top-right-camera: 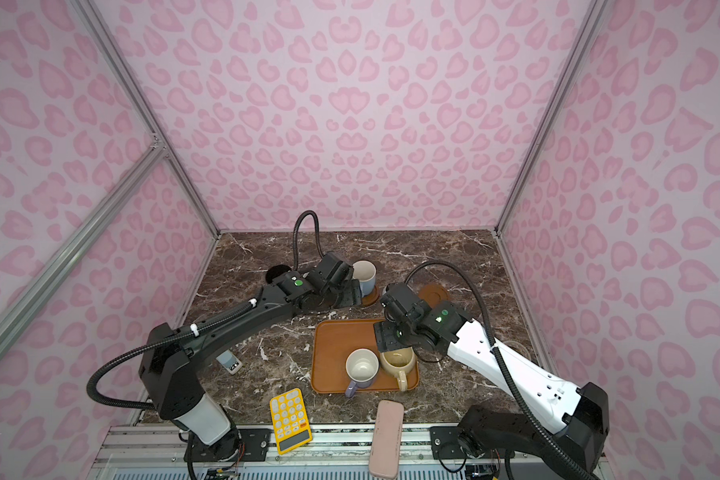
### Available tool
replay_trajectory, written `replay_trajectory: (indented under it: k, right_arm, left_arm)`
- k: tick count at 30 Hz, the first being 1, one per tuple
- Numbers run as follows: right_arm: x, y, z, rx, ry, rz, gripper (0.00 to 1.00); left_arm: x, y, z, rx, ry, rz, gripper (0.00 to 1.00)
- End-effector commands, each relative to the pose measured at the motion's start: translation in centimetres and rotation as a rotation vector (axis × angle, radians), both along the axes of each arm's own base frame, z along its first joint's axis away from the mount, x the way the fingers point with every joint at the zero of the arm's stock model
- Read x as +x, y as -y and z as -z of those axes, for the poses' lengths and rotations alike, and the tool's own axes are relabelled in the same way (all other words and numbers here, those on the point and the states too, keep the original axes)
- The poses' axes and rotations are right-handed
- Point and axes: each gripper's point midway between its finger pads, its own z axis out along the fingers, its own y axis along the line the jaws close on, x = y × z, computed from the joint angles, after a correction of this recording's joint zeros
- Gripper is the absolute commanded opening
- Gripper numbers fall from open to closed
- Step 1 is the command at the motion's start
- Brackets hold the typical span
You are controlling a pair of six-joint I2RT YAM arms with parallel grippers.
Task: Place cups on coasters
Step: Place the cup on the coaster, then pick up the cup from the tray.
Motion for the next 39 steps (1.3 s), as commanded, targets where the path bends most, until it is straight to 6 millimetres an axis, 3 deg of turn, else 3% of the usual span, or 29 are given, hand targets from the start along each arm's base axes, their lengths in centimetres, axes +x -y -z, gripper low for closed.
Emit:
replay_trajectory:
  k: [1,7,16,22,28,39]
  right_arm:
    - [-1.9,-0.7,0.1,-0.026,-0.013,0.019,0.80]
    - [-5.3,-4.0,0.6,-0.008,-0.017,-0.079,0.76]
    - [-8.7,-7.0,3.8,-0.008,-0.117,-0.161,0.82]
    - [-9.0,-7.6,5.6,-0.038,-0.168,-0.152,0.87]
    - [-8.7,-6.9,7.9,-0.153,-0.202,-0.108,0.88]
    - [-6.9,-6.6,9.5,-0.192,-0.179,-0.056,0.85]
  left_arm:
    - [-1.6,-1.7,-0.7,-0.012,-0.042,-0.023,0.88]
    - [-4.4,-4.1,-1.8,-0.017,-0.083,-0.013,0.88]
    - [-8.3,-6.0,-0.4,-0.100,-0.166,-0.019,0.86]
    - [-10.3,-6.7,1.1,-0.102,-0.239,-0.017,0.86]
    - [-11.6,-8.1,3.0,-0.094,-0.281,-0.070,0.88]
    - [-12.6,-9.4,5.3,-0.059,-0.314,-0.098,0.89]
